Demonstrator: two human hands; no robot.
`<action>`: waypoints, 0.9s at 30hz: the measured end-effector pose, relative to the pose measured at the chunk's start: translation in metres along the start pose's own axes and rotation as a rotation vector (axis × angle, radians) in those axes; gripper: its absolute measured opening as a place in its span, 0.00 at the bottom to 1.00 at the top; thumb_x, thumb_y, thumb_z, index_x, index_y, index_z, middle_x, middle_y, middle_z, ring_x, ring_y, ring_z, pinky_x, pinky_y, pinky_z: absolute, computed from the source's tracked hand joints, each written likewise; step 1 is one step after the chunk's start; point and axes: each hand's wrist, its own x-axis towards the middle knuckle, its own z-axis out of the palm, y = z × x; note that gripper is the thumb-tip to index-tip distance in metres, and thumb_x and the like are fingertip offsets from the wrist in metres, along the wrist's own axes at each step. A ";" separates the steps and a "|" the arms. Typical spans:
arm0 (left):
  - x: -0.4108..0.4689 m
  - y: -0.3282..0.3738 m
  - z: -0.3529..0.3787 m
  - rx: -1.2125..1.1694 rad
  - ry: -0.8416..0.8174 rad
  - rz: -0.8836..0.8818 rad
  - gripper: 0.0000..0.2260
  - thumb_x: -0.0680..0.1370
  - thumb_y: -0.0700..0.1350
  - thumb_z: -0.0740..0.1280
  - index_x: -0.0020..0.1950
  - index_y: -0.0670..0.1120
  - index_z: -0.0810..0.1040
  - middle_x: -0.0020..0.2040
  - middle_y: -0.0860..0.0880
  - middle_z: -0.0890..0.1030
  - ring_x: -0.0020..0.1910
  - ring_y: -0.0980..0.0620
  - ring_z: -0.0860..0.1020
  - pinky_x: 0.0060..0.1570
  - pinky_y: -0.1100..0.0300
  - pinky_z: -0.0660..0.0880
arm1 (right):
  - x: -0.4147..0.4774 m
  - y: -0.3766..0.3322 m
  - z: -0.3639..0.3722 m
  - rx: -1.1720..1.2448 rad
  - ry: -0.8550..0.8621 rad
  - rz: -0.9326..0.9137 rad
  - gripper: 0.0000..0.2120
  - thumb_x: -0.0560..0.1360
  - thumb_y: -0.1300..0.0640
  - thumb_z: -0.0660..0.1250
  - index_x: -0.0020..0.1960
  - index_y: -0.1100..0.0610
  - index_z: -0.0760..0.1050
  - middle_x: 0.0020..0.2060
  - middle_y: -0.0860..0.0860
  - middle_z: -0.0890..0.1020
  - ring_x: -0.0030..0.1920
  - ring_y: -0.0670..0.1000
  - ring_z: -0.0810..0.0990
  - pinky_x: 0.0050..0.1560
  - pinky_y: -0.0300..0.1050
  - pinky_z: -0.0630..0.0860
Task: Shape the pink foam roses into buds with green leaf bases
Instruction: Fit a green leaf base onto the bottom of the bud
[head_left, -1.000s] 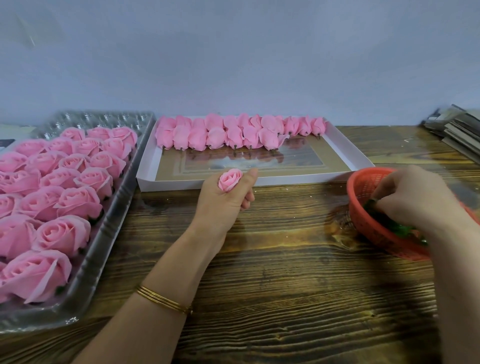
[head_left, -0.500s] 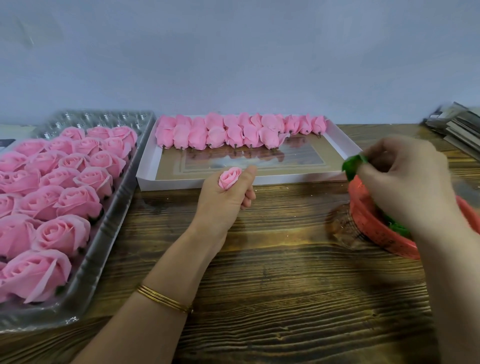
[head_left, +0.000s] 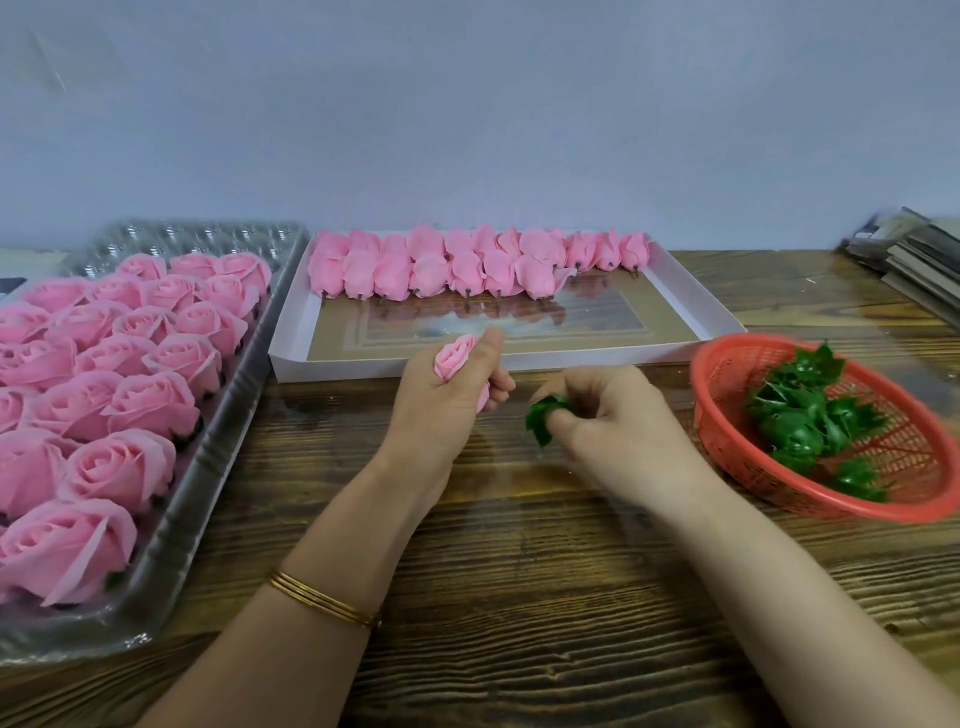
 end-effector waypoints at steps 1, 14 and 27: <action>0.000 0.001 0.001 -0.009 0.002 0.000 0.20 0.81 0.48 0.65 0.28 0.49 0.78 0.31 0.51 0.79 0.33 0.58 0.76 0.39 0.64 0.74 | 0.001 0.002 0.003 0.006 -0.005 0.027 0.13 0.69 0.64 0.66 0.34 0.48 0.80 0.31 0.48 0.83 0.34 0.48 0.80 0.42 0.43 0.77; -0.003 0.004 0.003 -0.095 -0.083 -0.036 0.18 0.82 0.48 0.62 0.33 0.44 0.74 0.37 0.50 0.82 0.38 0.56 0.79 0.40 0.64 0.75 | -0.001 -0.004 0.027 0.464 -0.080 0.207 0.15 0.74 0.69 0.64 0.50 0.52 0.82 0.37 0.55 0.85 0.38 0.49 0.82 0.56 0.53 0.80; 0.002 0.004 -0.003 -0.235 -0.048 -0.149 0.19 0.82 0.53 0.61 0.33 0.47 0.74 0.40 0.48 0.83 0.40 0.54 0.81 0.40 0.61 0.76 | 0.000 -0.013 0.023 1.134 -0.222 0.371 0.10 0.77 0.73 0.59 0.55 0.73 0.76 0.46 0.66 0.84 0.42 0.58 0.85 0.50 0.44 0.82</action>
